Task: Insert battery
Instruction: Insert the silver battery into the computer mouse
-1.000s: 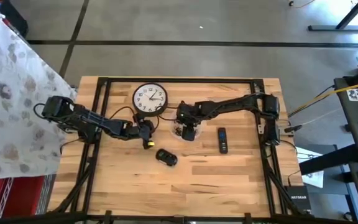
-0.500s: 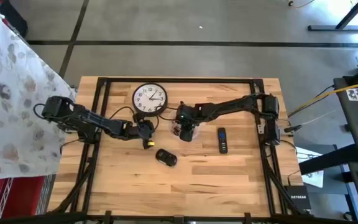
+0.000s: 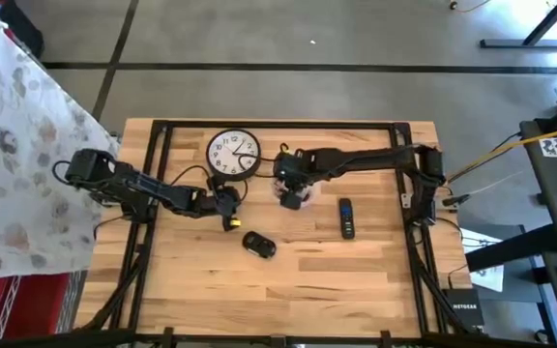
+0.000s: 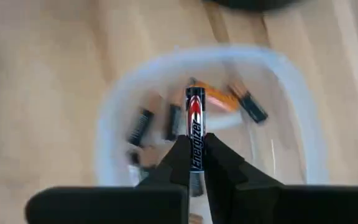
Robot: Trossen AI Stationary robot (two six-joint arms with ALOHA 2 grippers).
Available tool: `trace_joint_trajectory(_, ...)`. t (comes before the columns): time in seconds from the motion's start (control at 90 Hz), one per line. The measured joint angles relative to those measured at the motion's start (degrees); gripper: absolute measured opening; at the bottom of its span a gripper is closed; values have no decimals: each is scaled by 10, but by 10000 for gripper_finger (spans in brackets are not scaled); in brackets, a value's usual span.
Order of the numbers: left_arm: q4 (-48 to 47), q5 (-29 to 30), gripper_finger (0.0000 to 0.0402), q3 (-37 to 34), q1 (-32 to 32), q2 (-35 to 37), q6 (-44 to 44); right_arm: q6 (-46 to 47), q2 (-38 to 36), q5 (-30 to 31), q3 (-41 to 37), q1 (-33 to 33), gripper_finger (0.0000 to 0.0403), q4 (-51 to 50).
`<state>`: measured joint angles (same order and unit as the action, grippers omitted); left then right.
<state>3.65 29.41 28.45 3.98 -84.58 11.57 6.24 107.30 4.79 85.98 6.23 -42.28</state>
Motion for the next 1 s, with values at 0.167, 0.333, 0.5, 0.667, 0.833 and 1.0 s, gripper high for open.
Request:
trace_joint_trajectory(0.167, -1, 0, 95, 0, 1, 0, -4, 110, 6, -109, 40, -35, 1, 5)
trace_joint_trajectory(0.333, 0, -3, 95, 0, 3, 0, -10, 245, 29, -183, 44, -77, 1, 39)
trace_joint_trajectory(0.5, 0, -10, 95, 0, 19, 0, 6, 328, 71, -248, 44, -119, 1, 84)
trace_joint_trajectory(0.667, 1, -79, 95, 0, 35, 0, 42, 372, 107, -269, 44, -135, 1, 92)
trace_joint_trajectory(0.833, 3, -142, 95, 0, 51, 0, 59, 386, 126, -278, 44, -137, 1, 93)
trace_joint_trajectory(1.0, 24, -157, 95, 0, 63, 0, 60, 386, 138, -280, 45, -134, 1, 84)
